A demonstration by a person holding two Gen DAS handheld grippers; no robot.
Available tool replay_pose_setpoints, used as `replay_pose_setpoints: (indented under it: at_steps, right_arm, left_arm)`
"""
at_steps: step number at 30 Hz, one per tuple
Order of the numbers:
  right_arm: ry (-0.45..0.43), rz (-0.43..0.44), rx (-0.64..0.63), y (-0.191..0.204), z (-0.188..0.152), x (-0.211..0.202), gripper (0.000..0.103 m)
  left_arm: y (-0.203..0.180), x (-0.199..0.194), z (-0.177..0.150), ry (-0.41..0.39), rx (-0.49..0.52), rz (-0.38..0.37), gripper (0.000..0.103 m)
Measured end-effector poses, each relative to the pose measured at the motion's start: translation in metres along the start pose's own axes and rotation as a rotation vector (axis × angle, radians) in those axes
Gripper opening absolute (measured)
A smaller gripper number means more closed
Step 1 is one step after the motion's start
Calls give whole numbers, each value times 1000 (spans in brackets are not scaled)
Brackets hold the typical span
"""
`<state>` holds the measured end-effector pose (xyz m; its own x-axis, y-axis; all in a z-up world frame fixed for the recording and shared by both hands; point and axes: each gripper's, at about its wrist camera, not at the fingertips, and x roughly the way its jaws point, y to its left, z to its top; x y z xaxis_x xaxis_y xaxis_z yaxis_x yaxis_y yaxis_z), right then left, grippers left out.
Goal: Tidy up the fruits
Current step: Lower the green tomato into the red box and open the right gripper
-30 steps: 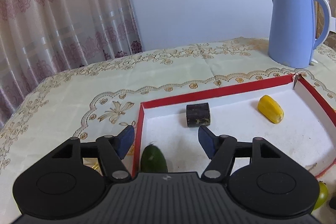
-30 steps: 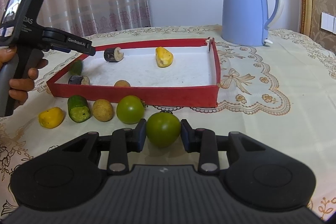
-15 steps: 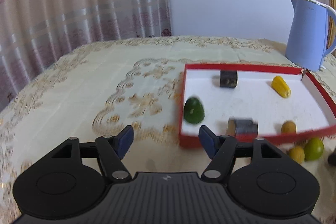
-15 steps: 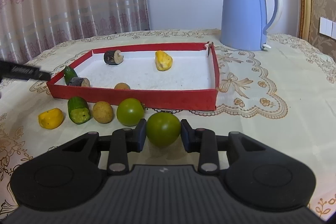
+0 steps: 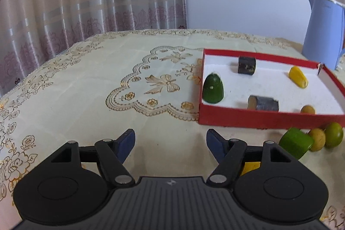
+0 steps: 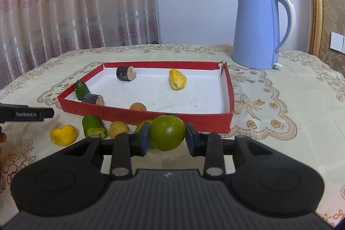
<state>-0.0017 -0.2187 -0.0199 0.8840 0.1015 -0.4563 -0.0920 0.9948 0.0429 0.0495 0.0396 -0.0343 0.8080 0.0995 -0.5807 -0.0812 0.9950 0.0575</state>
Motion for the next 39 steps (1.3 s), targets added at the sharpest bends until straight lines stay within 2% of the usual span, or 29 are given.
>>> replay_pose_setpoints:
  at_steps: [7, 17, 21, 29, 39]
  right_arm:
    - [-19, 3, -39, 7, 13, 3, 32]
    - [-36, -7, -101, 5, 47, 29, 32]
    - [-24, -10, -87, -5, 62, 49, 32]
    - [-14, -70, -22, -29, 86, 97, 32]
    - [7, -117, 59, -46, 86, 140, 32]
  left_arm:
    - [2, 1, -2, 0, -14, 3, 73]
    - [3, -3, -5, -33, -30, 15, 73]
    - [5, -2, -5, -33, -43, 10, 73]
    - [5, -1, -6, -33, -40, 24, 73]
    - [1, -4, -6, -56, -21, 55, 79]
